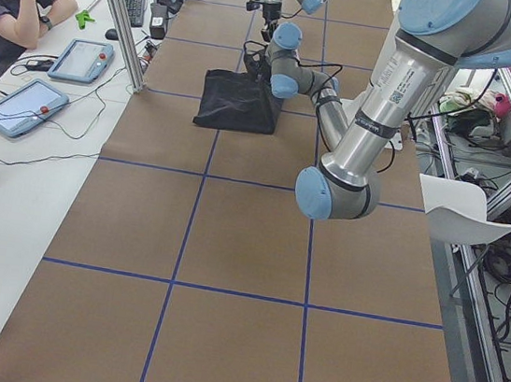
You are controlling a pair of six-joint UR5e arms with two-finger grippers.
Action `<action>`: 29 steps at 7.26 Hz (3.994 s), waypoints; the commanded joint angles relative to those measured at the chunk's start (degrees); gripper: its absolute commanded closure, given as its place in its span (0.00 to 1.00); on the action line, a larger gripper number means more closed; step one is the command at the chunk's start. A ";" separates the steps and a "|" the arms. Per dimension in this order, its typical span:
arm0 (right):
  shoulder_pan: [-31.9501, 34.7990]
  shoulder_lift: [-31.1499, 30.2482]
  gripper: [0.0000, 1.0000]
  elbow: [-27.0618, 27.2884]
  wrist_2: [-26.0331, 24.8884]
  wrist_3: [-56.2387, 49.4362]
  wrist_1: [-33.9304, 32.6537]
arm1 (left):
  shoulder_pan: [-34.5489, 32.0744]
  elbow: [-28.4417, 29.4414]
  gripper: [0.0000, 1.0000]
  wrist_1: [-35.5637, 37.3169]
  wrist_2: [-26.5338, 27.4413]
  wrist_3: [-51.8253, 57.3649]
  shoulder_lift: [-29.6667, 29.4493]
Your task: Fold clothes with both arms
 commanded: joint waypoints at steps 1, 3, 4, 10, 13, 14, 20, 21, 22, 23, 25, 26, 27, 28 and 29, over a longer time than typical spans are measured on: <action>2.55 8.92 1.00 -12.25 -0.38 -0.09 0.31 | -4.29 9.57 1.00 -6.74 -0.01 0.89 -2.76; 4.65 13.96 1.00 -21.95 -0.47 -5.08 0.49 | -8.08 13.73 1.00 -10.04 -0.18 1.93 -3.98; 5.62 13.97 1.00 -22.68 -0.47 -6.32 0.32 | -8.71 14.52 1.00 -10.12 -0.53 1.94 -4.60; 4.14 18.26 1.00 -31.00 -0.56 -7.38 0.58 | -8.89 25.25 1.00 -14.70 -0.27 1.15 -9.17; 4.14 19.25 1.00 -36.03 -0.65 -7.38 4.17 | -9.33 28.14 1.00 -14.78 -0.01 1.33 -10.40; 4.14 19.25 0.80 -37.09 -0.65 -7.38 6.10 | -9.41 30.94 1.00 -14.70 0.08 1.15 -12.50; 6.09 19.43 0.01 -34.39 -0.73 -9.93 7.79 | -13.01 28.34 0.00 -12.60 -2.89 2.03 -12.17; 3.99 19.34 0.01 -33.16 -2.39 -10.02 7.53 | -13.02 24.15 0.00 -8.50 -3.34 2.38 -10.16; 1.27 19.33 0.01 -31.75 -5.98 -10.02 7.35 | -12.84 18.63 0.00 -5.24 -4.74 4.99 -7.10; -0.94 19.25 0.01 -31.65 -9.14 -10.19 7.35 | -12.76 13.88 0.00 -2.77 -5.89 6.06 -4.37; -3.06 18.81 0.01 -32.00 -12.59 -12.47 7.26 | -12.58 12.42 0.00 -2.30 -5.55 6.16 -3.64; -3.15 17.33 0.01 -32.26 -12.69 -14.13 7.35 | -12.41 12.34 0.00 -2.30 -5.46 6.16 -3.81; -2.98 15.49 0.01 -32.35 -12.60 -15.72 7.35 | -12.32 12.25 0.00 -2.22 -5.46 6.16 -4.34; -2.80 13.90 0.01 -32.44 -12.69 -17.99 7.35 | -12.23 11.99 0.00 -1.61 -5.46 6.16 -4.95; -1.76 13.02 0.01 -32.61 -12.43 -20.02 7.35 | -12.14 10.85 0.00 1.10 -5.37 6.16 -6.00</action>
